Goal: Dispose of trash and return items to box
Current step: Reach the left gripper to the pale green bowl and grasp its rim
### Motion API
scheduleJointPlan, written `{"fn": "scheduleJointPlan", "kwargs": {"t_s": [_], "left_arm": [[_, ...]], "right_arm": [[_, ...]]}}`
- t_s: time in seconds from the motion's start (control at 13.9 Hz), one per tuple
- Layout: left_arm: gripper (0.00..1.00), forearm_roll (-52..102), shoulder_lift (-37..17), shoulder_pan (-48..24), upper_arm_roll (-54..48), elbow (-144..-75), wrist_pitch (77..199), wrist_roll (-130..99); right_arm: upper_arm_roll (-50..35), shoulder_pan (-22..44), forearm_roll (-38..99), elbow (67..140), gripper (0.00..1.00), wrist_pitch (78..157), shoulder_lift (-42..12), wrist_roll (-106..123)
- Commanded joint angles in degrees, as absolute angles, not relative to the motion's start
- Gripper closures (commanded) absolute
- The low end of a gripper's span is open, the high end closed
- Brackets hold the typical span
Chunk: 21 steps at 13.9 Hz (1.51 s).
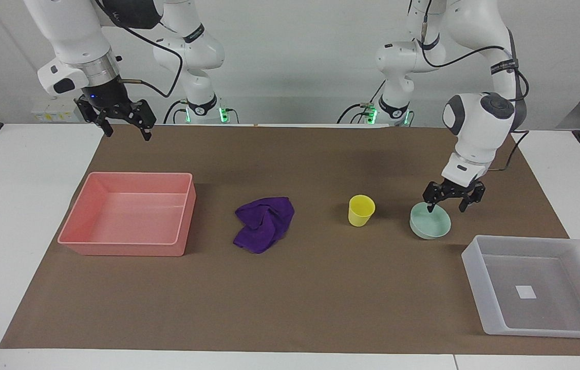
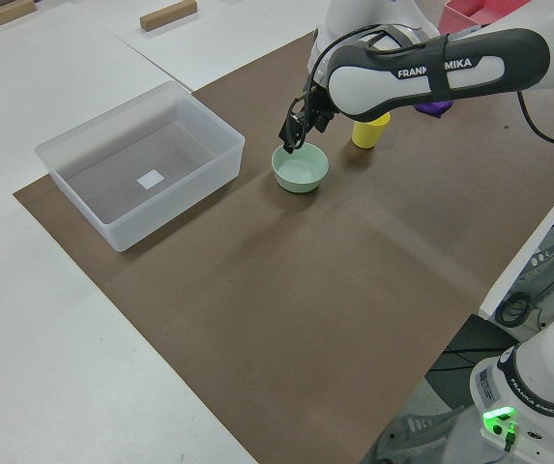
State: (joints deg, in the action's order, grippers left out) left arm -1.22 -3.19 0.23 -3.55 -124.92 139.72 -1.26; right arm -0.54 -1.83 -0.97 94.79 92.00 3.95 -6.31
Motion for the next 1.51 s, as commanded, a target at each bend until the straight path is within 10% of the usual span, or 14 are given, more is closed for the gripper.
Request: {"fn": "scheduleJointPlan", "kwargs": {"t_s": [0.0,0.79,1.08,1.44], "left_arm": [[0.00,-0.88,-4.13,1.14,-3.60,-125.51,142.11,-1.49],[0.00,-0.88,-9.84,1.14,-3.60,-125.51,145.46,-1.76],[0.98,-0.88,-9.84,1.49,-3.60,-125.42,145.28,-1.85],[1.00,-0.88,-9.76,1.41,-3.60,-125.07,144.58,-1.67]], "right_arm": [[-0.79,-2.46,-0.88,95.98,0.00,92.11,4.92,-5.10],[-0.88,-2.46,-0.88,96.33,0.00,92.11,5.01,-5.19],[-0.79,-2.46,-0.88,96.33,0.00,92.11,5.01,-5.19],[-0.88,-2.46,-0.88,96.33,0.00,92.11,5.01,-5.19]]}}
